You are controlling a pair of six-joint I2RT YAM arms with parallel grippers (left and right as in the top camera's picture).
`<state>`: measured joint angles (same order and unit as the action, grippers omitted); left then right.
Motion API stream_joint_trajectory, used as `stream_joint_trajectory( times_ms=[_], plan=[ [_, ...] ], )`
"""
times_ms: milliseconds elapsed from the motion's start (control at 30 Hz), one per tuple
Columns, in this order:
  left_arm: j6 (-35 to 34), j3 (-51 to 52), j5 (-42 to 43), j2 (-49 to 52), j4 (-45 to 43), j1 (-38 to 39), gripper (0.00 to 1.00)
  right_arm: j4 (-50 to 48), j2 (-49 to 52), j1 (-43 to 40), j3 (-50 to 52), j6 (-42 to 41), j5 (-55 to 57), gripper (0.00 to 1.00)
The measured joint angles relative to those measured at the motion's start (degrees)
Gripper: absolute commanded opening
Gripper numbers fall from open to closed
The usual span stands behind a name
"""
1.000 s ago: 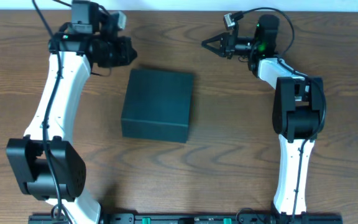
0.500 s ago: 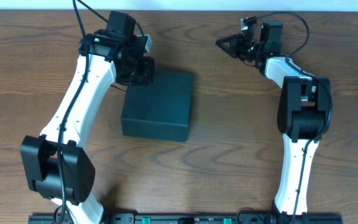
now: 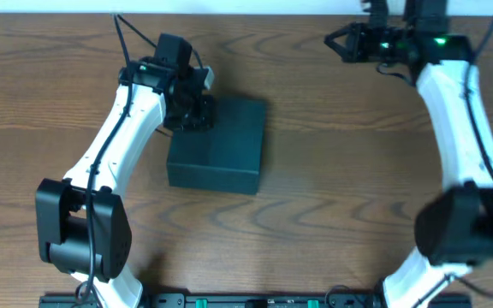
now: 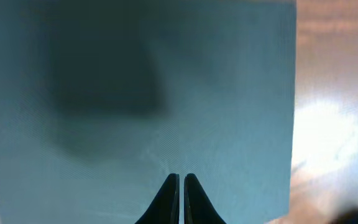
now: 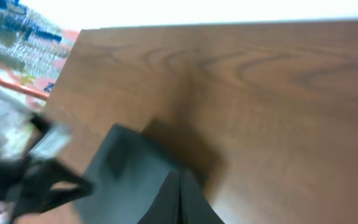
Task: Pack container
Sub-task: 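Press down on the closed black lid with both grippers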
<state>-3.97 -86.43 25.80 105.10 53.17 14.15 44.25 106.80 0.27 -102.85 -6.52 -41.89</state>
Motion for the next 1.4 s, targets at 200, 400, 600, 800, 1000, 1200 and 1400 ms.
stream_joint_trajectory(
  times_ms=[200,400,600,800,1000,1200,1400],
  plan=[
    [3.9,3.4,5.0,0.0,0.2,0.0,0.06,17.8,-7.1,0.3,0.0,2.4,1.1,0.01],
    [7.0,8.3,7.7,0.0,-1.4,0.0,0.06,24.9,-12.0,7.0,3.8,5.9,6.2,0.01],
    [7.3,10.3,9.0,0.0,-4.0,-0.1,0.06,16.9,-12.6,15.5,16.6,4.5,11.0,0.02],
    [7.2,11.3,9.8,-0.5,-5.5,-0.2,0.06,3.3,-12.4,21.7,32.4,-0.8,13.0,0.02],
    [6.8,11.5,10.0,-0.5,-6.4,-0.2,0.06,-6.6,-12.4,30.2,40.3,-6.2,17.4,0.02],
    [6.7,11.7,10.0,-0.5,-7.0,-0.2,0.06,-13.6,-12.5,38.7,44.7,-11.7,27.3,0.02],
    [6.3,11.7,10.1,-0.5,-7.0,-0.2,0.06,-17.1,-12.5,41.7,46.4,-15.5,33.6,0.02]
  ],
)
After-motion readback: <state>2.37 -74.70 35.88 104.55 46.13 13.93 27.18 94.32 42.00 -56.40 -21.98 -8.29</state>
